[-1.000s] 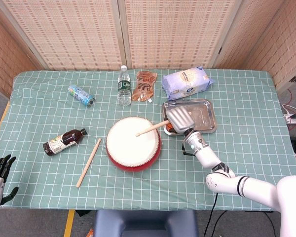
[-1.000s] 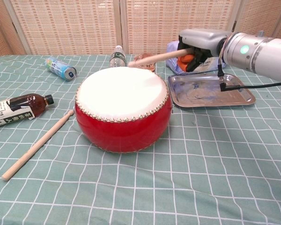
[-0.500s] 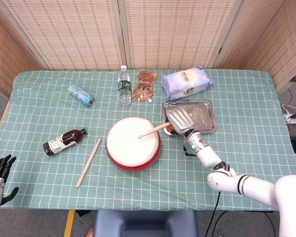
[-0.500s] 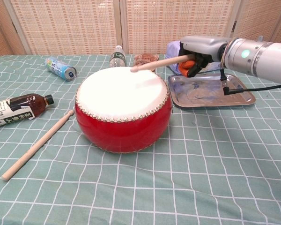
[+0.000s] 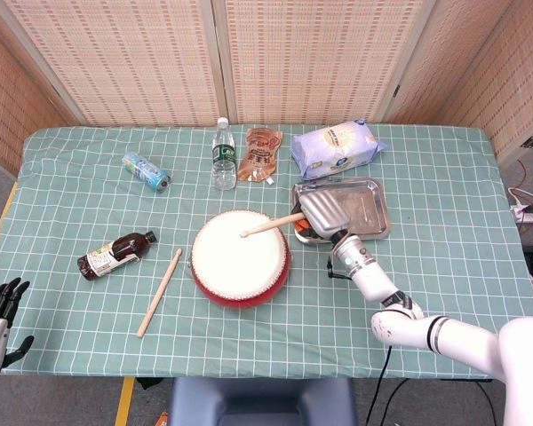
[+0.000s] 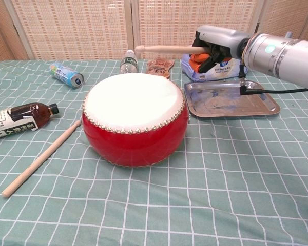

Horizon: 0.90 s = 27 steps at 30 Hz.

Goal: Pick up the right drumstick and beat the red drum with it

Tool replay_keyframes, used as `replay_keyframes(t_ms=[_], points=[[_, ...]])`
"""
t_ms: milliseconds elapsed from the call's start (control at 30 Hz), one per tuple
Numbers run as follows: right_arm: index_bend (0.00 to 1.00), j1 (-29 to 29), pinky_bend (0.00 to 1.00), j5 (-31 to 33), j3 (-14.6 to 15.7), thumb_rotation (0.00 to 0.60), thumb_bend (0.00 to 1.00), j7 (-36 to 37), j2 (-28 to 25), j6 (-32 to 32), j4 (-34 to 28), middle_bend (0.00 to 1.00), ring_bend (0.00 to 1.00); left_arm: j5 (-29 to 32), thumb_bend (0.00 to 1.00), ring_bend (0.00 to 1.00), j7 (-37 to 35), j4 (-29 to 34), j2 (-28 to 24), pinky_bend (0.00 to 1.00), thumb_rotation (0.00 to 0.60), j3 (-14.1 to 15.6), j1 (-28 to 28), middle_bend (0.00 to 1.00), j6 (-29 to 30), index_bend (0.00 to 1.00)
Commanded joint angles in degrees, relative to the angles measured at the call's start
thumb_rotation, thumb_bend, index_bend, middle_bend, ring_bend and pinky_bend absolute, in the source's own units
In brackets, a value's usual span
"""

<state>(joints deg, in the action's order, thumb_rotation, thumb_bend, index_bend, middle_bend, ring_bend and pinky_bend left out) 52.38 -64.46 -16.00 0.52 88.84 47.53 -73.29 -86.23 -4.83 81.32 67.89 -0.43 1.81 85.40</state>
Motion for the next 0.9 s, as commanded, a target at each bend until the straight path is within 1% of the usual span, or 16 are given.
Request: replay_keyframes(t_ms=[33, 200, 300, 333, 367, 400, 467, 500, 600, 667, 700, 767, 833, 900], points=[[1.0, 0.07, 1.0, -2.09, 1.37, 0.6, 1.0, -4.71, -0.08, -1.0, 1.93, 1.0, 1.0, -0.01, 0.24, 0.0, -0.01, 0.0, 0.03, 0.0, 0.6, 0.02, -0.01, 0.0, 0.02, 0.0], [1.0, 1.63, 1.0, 1.0, 4.87, 0.6, 1.0, -18.72, 1.8, -2.54, 5.44, 1.0, 1.0, 0.06, 0.23, 0.0, -0.06, -0.09, 0.0, 0.0, 0.6, 0.05, -0.06, 0.0, -0.01, 0.01], [1.0, 2.11, 1.0, 3.8, 5.57, 0.6, 1.0, -24.87, 2.69, -2.45, 6.1, 1.0, 1.0, 0.06, 0.23, 0.0, -0.11, -0.13, 0.0, 0.0, 0.6, 0.07, -0.07, 0.0, -0.01, 0.0], [1.0, 2.07, 1.0, 4.35, 5.24, 0.6, 1.0, -25.17, 2.87, -2.02, 5.79, 1.0, 1.0, 0.06, 0.23, 0.0, -0.13, -0.16, 0.01, 0.0, 0.6, 0.08, -0.07, 0.0, -0.03, 0.0], [1.0, 1.87, 1.0, 4.73, 4.58, 0.6, 1.0, -24.3, 2.92, -1.57, 5.12, 1.0, 1.0, 0.08, 0.23, 0.0, -0.15, -0.19, 0.02, 0.0, 0.6, 0.09, -0.08, 0.0, -0.04, 0.0], [1.0, 1.36, 1.0, 4.77, 3.06, 0.6, 1.0, -21.02, 2.8, -0.78, 3.62, 1.0, 1.0, 0.13, 0.23, 0.0, -0.16, -0.22, 0.01, 0.0, 0.6, 0.08, -0.09, 0.0, -0.05, 0.0], [1.0, 0.2, 1.0, 3.74, 0.37, 0.6, 1.0, -13.49, 2.32, 0.61, 1.24, 1.0, 1.0, 0.21, 0.23, 0.0, -0.21, -0.24, 0.0, 0.0, 0.6, 0.04, -0.12, 0.0, -0.03, 0.01], [1.0, -0.61, 1.0, 2.34, -1.09, 0.6, 1.0, -8.35, 1.97, 1.69, 0.12, 1.0, 1.0, 0.21, 0.23, 0.0, -0.29, -0.23, -0.01, 0.0, 0.6, 0.02, -0.12, 0.0, -0.01, 0.01], [1.0, -2.11, 1.0, -0.8, -2.83, 0.6, 1.0, 1.42, 1.13, 3.07, -1.0, 1.0, 1.0, 0.05, 0.23, 0.0, -0.39, -0.28, -0.01, 0.0, 0.6, -0.04, -0.08, 0.0, 0.16, 0.0], [1.0, -2.55, 1.0, -1.56, -3.1, 0.6, 1.0, 4.99, 0.51, 2.54, -1.35, 1.0, 1.0, -0.04, 0.23, 0.0, -0.37, -0.27, 0.01, 0.0, 0.6, -0.05, -0.04, 0.0, 0.21, 0.0], [1.0, -2.57, 1.0, -1.91, -2.92, 0.6, 1.0, 5.82, 0.11, 1.94, -1.27, 1.0, 1.0, -0.13, 0.23, 0.0, -0.34, -0.21, 0.0, 0.0, 0.6, -0.06, -0.01, 0.0, 0.24, 0.01], [1.0, -2.36, 1.0, -2.33, -2.17, 0.6, 1.0, 4.85, -0.12, 1.35, -0.6, 1.0, 1.0, -0.26, 0.23, 0.0, -0.32, -0.14, 0.01, 0.0, 0.6, -0.06, 0.01, 0.0, 0.35, 0.0], [1.0, -1.81, 1.0, -3.07, -0.68, 0.6, 1.0, 1.02, 0.2, 1.24, 0.87, 1.0, 1.0, -0.35, 0.23, 0.0, -0.4, -0.18, 0.07, 0.0, 0.6, -0.03, 0.01, 0.0, 0.41, 0.0], [1.0, -1.22, 1.0, -4.07, 1.34, 0.6, 1.0, -4.97, 1.16, 1.83, 2.93, 1.0, 1.0, -0.32, 0.23, 0.0, -0.41, -0.25, 0.13, 0.0, 0.6, -0.04, 0.02, 0.0, 0.39, 0.0]])
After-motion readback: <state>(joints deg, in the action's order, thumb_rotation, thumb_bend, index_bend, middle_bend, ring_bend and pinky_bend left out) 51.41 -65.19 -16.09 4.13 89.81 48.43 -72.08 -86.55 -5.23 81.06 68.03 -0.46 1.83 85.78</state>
